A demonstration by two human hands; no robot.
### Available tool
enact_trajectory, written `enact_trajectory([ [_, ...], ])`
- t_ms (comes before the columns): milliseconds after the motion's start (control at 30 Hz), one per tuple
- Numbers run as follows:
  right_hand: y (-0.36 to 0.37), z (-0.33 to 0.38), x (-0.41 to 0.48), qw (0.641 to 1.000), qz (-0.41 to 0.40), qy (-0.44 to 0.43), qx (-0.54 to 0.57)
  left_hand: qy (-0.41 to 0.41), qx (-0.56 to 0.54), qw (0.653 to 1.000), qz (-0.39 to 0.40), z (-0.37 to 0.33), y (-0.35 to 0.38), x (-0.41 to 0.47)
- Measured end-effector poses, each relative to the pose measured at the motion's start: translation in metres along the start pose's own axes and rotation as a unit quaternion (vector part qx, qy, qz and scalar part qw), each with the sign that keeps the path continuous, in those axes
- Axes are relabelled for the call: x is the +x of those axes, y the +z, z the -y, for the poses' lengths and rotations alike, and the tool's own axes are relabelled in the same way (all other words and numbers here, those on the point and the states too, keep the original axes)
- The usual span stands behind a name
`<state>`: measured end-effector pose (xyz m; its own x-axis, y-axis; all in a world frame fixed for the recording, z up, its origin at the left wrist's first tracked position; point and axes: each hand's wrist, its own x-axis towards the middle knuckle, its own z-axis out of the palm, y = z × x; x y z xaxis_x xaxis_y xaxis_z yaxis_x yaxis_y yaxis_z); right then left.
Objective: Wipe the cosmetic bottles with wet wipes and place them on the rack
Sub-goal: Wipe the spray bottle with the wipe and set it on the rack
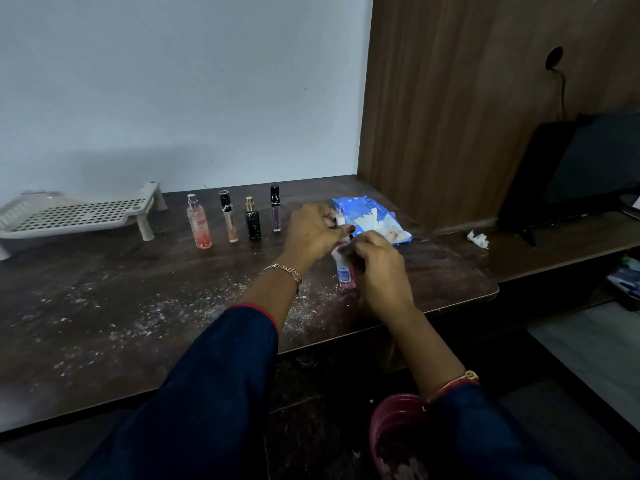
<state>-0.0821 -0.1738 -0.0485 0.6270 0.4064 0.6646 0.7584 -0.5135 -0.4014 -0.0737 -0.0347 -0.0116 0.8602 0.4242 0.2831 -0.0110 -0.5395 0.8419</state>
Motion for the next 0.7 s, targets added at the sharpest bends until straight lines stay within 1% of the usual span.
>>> enact_trajectory([
  [133, 0.010, -0.003, -0.022, 0.995, 0.056, -0.042, -0.071, 0.000, 0.009, 1.000, -0.009, 0.004, 0.000, 0.003],
  [200, 0.009, -0.009, -0.027, 0.993, 0.079, -0.039, -0.079, -0.021, -0.013, 1.000, -0.008, 0.007, 0.000, 0.006],
  [233, 0.006, -0.012, -0.028, 0.993, 0.078, -0.029, -0.079, -0.032, -0.023, 0.999, -0.005, 0.008, 0.000, 0.007],
  [333, 0.000, -0.015, -0.016, 0.998, 0.036, 0.012, -0.052, -0.041, -0.053, 0.998, 0.000, 0.006, -0.005, 0.002],
  [400, -0.001, -0.005, -0.001, 1.000, 0.001, 0.016, -0.022, -0.026, -0.066, 0.997, 0.011, 0.006, -0.007, 0.000],
  [467, 0.000, 0.010, 0.010, 1.000, -0.018, -0.021, -0.003, -0.019, -0.098, 0.995, 0.000, 0.006, -0.013, -0.004],
  [500, 0.001, 0.017, 0.013, 0.999, -0.021, -0.044, 0.001, -0.023, -0.119, 0.992, -0.021, 0.007, -0.018, -0.006],
  [567, 0.004, 0.022, 0.008, 0.997, -0.021, -0.073, 0.005, -0.041, -0.187, 0.980, -0.052, 0.005, -0.033, -0.018],
  [633, 0.007, 0.019, -0.006, 0.998, -0.042, -0.046, 0.022, -0.062, -0.278, 0.957, -0.055, 0.004, -0.050, -0.035],
  [700, 0.011, 0.018, -0.019, 0.995, -0.086, 0.012, 0.048, -0.064, -0.332, 0.940, -0.050, 0.005, -0.062, -0.052],
])
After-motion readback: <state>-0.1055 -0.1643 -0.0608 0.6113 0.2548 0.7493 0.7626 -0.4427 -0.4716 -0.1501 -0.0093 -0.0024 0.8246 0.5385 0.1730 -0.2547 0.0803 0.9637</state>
